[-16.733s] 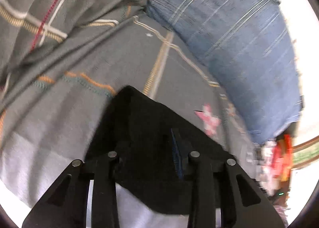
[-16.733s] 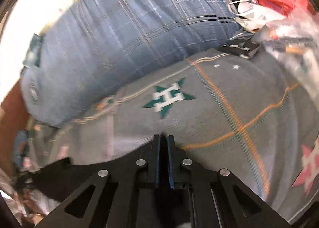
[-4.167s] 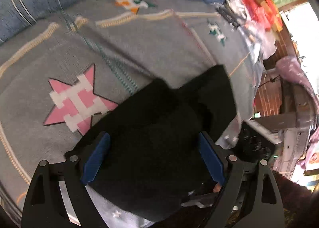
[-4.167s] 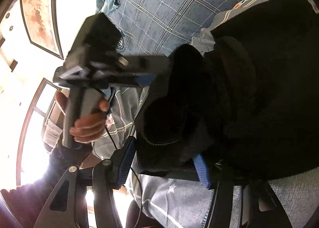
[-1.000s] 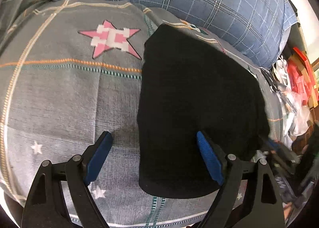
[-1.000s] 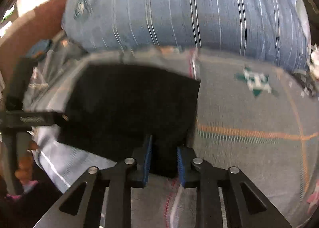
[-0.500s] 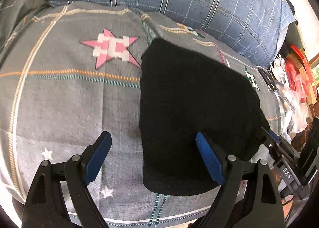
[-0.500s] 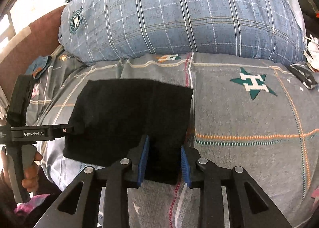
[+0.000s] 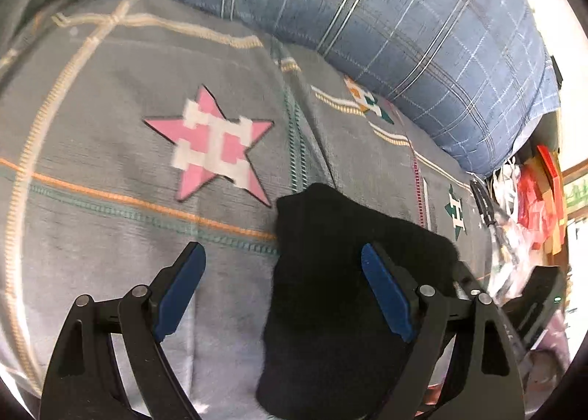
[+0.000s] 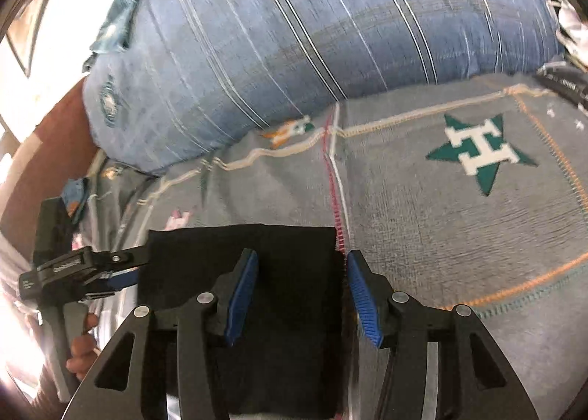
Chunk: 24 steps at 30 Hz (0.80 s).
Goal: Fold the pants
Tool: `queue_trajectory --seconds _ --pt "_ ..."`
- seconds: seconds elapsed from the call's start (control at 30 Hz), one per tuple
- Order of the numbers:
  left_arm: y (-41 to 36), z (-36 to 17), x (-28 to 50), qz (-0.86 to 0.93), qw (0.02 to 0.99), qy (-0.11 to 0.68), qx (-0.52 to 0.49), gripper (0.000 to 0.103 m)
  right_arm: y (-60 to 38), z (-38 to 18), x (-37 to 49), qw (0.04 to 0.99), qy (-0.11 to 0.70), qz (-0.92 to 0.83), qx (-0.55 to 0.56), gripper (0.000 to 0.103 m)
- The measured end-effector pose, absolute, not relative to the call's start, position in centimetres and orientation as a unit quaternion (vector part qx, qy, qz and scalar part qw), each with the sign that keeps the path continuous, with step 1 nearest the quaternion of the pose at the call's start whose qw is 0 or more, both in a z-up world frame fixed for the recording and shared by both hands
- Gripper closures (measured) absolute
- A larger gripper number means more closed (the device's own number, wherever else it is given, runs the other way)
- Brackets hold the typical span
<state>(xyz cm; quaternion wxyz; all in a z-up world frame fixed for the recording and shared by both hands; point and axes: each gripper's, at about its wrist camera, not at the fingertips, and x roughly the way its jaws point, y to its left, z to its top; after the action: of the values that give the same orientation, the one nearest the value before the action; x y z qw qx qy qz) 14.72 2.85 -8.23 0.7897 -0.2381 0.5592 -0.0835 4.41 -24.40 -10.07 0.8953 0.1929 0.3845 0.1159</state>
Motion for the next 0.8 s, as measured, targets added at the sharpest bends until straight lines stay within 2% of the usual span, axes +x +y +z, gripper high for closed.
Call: queue_trajectory --seconds 0.03,0.07,0.1,0.13,0.2,0.33,0.43,0.6,0.67,0.8 --pt "2.5 -8.5 15.0 -0.093 0.782 0.565 -0.248 0.017 -24.2 -10.5 5.0 0.891 0.386 0.133 0.201 0.065" --pt "1.9 -8.7 15.3 -0.111 0.771 0.573 -0.255 0.025 -24.0 -10.5 5.0 0.892 0.383 0.135 0.197 0.08" --pt "1.4 -8.7 15.5 -0.125 0.766 0.575 -0.257 0.037 -23.5 -9.7 4.9 0.898 0.371 0.145 0.184 0.083" --pt "0.8 -8.5 15.6 -0.127 0.769 0.576 -0.246 0.037 -23.0 -8.8 4.5 0.908 0.352 0.15 0.167 0.084" --pt "0.1 -8.5 15.9 -0.11 0.785 0.569 -0.217 0.037 -22.5 -7.7 4.3 0.922 0.331 0.145 0.139 0.085" --pt "0.1 -9.5 16.7 -0.105 0.783 0.572 -0.221 0.036 -22.2 -10.4 6.4 0.909 0.39 0.107 0.099 0.085" --pt "0.8 -8.4 16.0 -0.112 0.785 0.568 -0.221 0.036 -23.4 -10.1 5.6 0.906 0.38 0.119 0.146 0.08" --pt "3.1 -7.1 13.7 -0.127 0.792 0.544 -0.246 0.035 -24.8 -8.8 2.8 0.906 0.356 0.131 0.187 0.078" --pt "3.6 -7.5 12.7 -0.131 0.786 0.547 -0.256 0.031 -24.6 -9.0 1.8 0.904 0.358 0.138 0.19 0.076" --pt "3.1 -10.0 11.5 -0.128 0.77 0.57 -0.254 0.03 -24.2 -11.2 1.5 0.896 0.392 0.125 0.167 0.072"
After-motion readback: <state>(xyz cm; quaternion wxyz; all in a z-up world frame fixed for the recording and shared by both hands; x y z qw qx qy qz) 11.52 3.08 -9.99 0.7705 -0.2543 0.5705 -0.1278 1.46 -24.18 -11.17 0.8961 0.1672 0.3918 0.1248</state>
